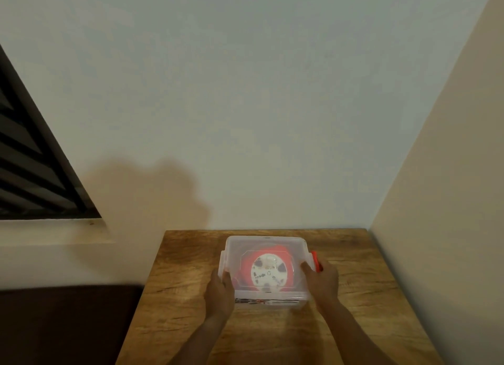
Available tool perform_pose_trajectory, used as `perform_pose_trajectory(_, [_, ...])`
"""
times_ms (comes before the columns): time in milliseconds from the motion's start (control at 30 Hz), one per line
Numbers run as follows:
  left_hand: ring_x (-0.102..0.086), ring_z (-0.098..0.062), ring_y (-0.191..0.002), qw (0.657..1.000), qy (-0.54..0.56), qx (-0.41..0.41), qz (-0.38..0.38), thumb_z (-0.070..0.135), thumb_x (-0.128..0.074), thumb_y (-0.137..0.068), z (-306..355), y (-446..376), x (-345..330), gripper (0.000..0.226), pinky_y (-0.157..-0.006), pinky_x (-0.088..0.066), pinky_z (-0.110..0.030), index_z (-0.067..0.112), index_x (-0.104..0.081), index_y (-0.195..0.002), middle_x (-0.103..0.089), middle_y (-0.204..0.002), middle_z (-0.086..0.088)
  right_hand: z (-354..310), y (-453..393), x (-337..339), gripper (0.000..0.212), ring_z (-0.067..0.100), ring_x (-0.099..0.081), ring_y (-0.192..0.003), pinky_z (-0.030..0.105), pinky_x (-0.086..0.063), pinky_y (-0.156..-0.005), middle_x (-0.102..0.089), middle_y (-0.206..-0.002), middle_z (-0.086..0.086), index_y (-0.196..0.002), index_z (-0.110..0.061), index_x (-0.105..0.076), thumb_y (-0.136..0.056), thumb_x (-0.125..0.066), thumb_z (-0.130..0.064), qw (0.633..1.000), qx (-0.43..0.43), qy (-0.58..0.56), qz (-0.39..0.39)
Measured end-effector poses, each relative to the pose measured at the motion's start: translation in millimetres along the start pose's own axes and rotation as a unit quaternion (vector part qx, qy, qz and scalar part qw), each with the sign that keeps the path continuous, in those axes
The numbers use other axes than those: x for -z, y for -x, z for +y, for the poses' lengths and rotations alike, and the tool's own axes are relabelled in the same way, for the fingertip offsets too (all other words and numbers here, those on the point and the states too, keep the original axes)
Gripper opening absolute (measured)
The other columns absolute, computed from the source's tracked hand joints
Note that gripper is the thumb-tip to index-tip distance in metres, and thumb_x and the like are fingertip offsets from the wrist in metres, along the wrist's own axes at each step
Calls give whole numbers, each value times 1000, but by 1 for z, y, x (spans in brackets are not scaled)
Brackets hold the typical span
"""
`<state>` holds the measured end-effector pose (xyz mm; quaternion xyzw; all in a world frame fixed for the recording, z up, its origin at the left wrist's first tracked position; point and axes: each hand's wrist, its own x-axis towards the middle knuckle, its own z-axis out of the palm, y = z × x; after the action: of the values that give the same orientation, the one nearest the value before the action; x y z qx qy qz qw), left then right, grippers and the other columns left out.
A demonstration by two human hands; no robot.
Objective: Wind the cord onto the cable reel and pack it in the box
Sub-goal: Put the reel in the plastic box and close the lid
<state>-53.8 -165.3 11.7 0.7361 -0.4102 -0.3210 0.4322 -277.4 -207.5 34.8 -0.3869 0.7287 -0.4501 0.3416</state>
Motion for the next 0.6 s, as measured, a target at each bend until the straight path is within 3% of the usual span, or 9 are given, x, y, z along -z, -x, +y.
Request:
perform_pose_trajectory(100, [-69,-30,-108,1000,-2,-8,3,36,-38,-108,1,2,0,45,-86,-63,-48,10,-52,-142,-67,-123,-11,10,6,-3,33,20,-68,-85,35,-59,-66,-69,-109,4,-121,-16,-63,-90,-67,-27,1000,16,-14,13])
perform_pose_trajectory(233, [-68,-30,-111,1000,-12,0,5,40,-38,-106,-5,3,-1,49,-87,-63,-49,11,-50,-144,-66,-127,-13,13,3,-8,36,24,-67,-100,44,-59,-79,-67,-121,4,-130,-16,-61,-95,-60,-24,995,81,50,35])
perform_pose_trajectory(333, [-65,-34,-117,1000,-7,19,11,47,-39,-103,-1,6,0,59,-90,-62,-48,13,-42,-150,-60,-137,-15,15,2,-11,37,24,-68,-99,46,-60,-77,-68,-120,4,-131,-18,-60,-96,-57,-28,993,92,67,32])
perform_pose_trajectory(433, [-55,-41,-128,997,-21,43,55,31,-54,-104,8,5,3,59,-95,-56,-49,7,-33,-155,-49,-143,-20,18,2,-13,36,22,-69,-96,45,-61,-74,-68,-118,3,-130,-21,-59,-97,-53,-34,991,102,77,29])
perform_pose_trajectory(600, [-65,-29,-105,999,-6,-20,44,23,-57,-102,8,8,11,40,-86,-63,-50,10,-55,-140,-56,-116,-5,15,4,-12,38,23,-67,-100,47,-59,-78,-67,-121,2,-133,-20,-57,-97,-53,-33,993,96,70,22])
